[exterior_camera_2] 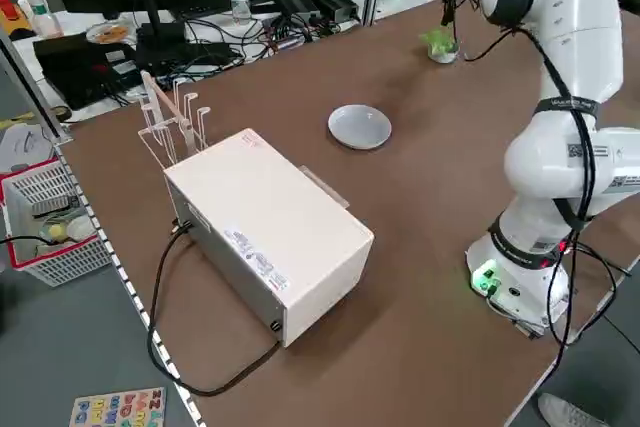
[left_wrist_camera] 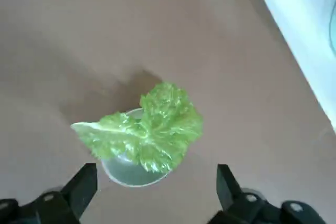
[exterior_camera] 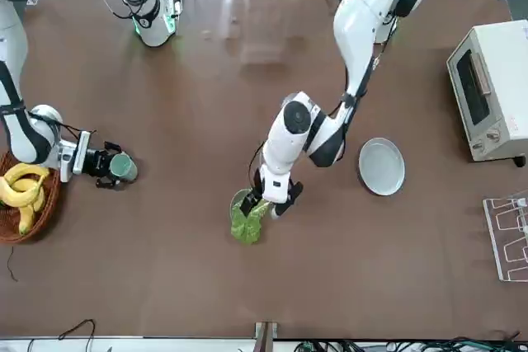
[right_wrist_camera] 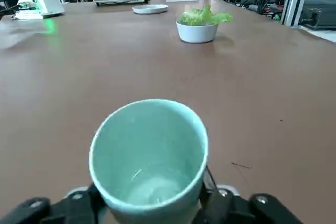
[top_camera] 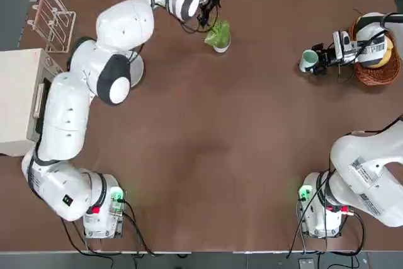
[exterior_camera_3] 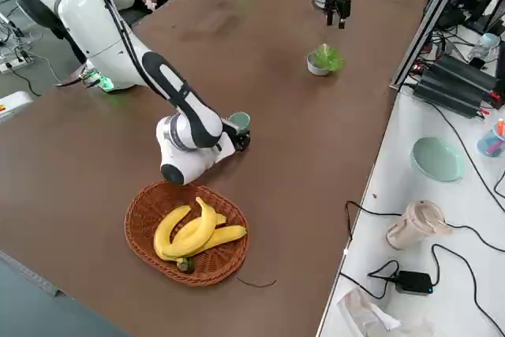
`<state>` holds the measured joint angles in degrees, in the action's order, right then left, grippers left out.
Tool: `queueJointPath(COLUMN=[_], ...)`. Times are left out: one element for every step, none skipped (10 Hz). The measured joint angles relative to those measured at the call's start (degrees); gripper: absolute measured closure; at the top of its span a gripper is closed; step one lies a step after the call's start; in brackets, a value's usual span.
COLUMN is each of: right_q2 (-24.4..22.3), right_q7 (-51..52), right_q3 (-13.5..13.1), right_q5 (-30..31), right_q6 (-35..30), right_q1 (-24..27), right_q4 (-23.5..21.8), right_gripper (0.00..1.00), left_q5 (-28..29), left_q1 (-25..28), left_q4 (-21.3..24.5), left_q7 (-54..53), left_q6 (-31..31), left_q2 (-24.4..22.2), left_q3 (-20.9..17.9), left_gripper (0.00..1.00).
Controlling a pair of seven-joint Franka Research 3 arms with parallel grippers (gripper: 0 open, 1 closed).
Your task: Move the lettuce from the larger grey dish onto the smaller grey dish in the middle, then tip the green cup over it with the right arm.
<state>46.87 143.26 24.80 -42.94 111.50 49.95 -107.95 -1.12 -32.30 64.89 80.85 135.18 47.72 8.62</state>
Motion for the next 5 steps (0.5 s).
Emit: queueJointPath(right_q2=[0.0, -0.02, -0.13, -0.43, -1.15], right_q7=[-0.93, -2.17, -3.4, -4.9, -7.28], right_q3=[0.01, 0.03, 0.09, 0.17, 0.3], right_q5=[-0.07, -0.08, -0.36, -0.96, -1.26], right_q6=[0.01, 0.07, 0.25, 0.71, 1.96], right_q1=[-0.03, -0.17, -0.68, -1.75, -3.33], right_q4=[0.05, 0.16, 0.34, 0.61, 0.96], right_gripper=[0.32, 0.32, 0.32, 0.32, 0.32], left_q5=[-0.03, -0.03, 0.06, 0.29, 0.38], left_q1=[2.11, 4.65, 6.96, 9.26, 11.85], left_q4=[0.19, 1.46, 4.79, 9.6, 15.03], left_q7=[-0.02, -0.52, -1.62, -4.03, -7.85], left_q6=[-4.3, -7.61, -9.11, -9.25, -9.47], left_q2=[-3.27, -6.4, -9.45, -12.68, -16.76], left_q3=[-0.05, -0.06, -0.15, -0.21, -0.2], left_gripper=[0.0, 0.0, 0.0, 0.0, 0.0])
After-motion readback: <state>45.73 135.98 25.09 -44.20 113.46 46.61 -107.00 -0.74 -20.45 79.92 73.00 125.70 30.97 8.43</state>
